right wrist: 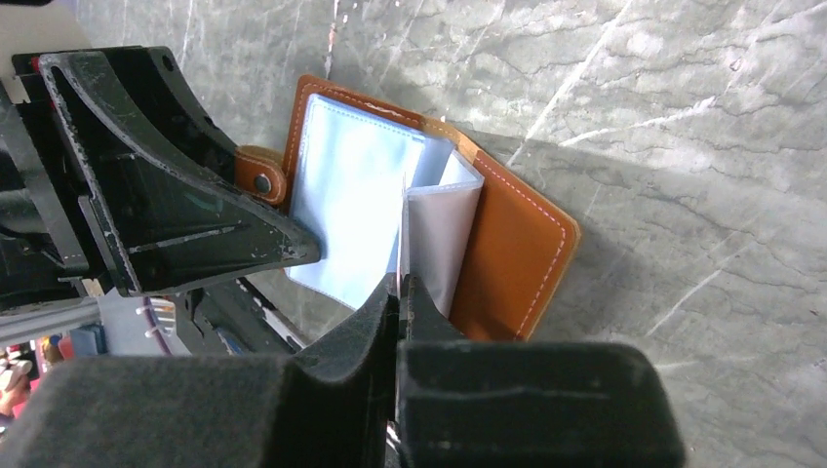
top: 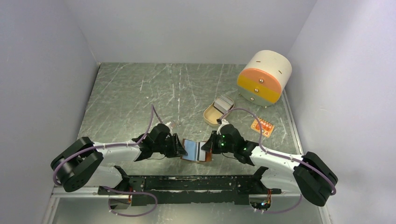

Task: Put the credit cards into the card holder
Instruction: Insert the credit card into the card holder.

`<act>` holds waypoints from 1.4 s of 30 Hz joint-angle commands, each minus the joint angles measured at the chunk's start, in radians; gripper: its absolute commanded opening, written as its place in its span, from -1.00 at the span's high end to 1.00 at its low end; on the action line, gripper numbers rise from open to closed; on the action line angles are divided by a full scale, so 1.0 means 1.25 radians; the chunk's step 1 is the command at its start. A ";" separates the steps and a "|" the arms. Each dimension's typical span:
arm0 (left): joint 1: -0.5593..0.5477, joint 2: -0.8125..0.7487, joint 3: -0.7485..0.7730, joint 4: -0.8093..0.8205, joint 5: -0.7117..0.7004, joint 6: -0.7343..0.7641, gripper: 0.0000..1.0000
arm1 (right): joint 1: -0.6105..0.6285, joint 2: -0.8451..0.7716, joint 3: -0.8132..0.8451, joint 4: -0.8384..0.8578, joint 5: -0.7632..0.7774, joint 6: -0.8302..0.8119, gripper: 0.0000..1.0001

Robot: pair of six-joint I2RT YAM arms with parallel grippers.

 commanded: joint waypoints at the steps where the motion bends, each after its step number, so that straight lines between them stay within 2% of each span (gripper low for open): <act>1: -0.004 -0.009 -0.013 0.025 0.008 0.027 0.38 | 0.002 0.020 -0.024 0.087 -0.022 0.011 0.92; 4: -0.004 0.000 -0.010 0.030 0.017 0.028 0.47 | -0.005 0.024 -0.043 0.119 -0.027 0.030 0.91; 13: -0.004 -0.050 -0.013 -0.020 -0.018 0.023 0.14 | -0.055 0.007 -0.113 0.205 -0.064 0.132 0.95; 16: -0.003 -0.071 -0.016 -0.026 -0.035 0.023 0.12 | -0.067 -0.003 -0.127 0.226 -0.073 0.151 0.96; 18: -0.002 -0.072 -0.017 -0.027 -0.042 0.023 0.21 | -0.072 -0.005 -0.128 0.231 -0.076 0.160 0.96; 20: -0.002 -0.069 -0.018 -0.026 -0.043 0.025 0.50 | -0.078 -0.007 -0.131 0.240 -0.078 0.169 0.97; 22: -0.002 -0.061 -0.016 -0.026 -0.042 0.027 0.66 | -0.081 -0.012 -0.139 0.255 -0.079 0.181 0.97; 26: -0.002 -0.042 -0.014 -0.016 -0.027 0.030 0.69 | -0.083 -0.015 -0.141 0.263 -0.070 0.192 0.97; 30: -0.002 -0.032 -0.034 0.046 0.009 0.013 0.82 | -0.083 -0.006 -0.161 0.295 -0.060 0.220 0.97; 34: -0.001 -0.014 -0.073 0.143 0.062 -0.041 0.81 | -0.083 0.007 -0.170 0.300 -0.048 0.227 0.97; 42: -0.001 0.013 -0.104 0.173 0.068 -0.096 0.76 | -0.083 0.001 -0.191 0.292 -0.017 0.226 0.97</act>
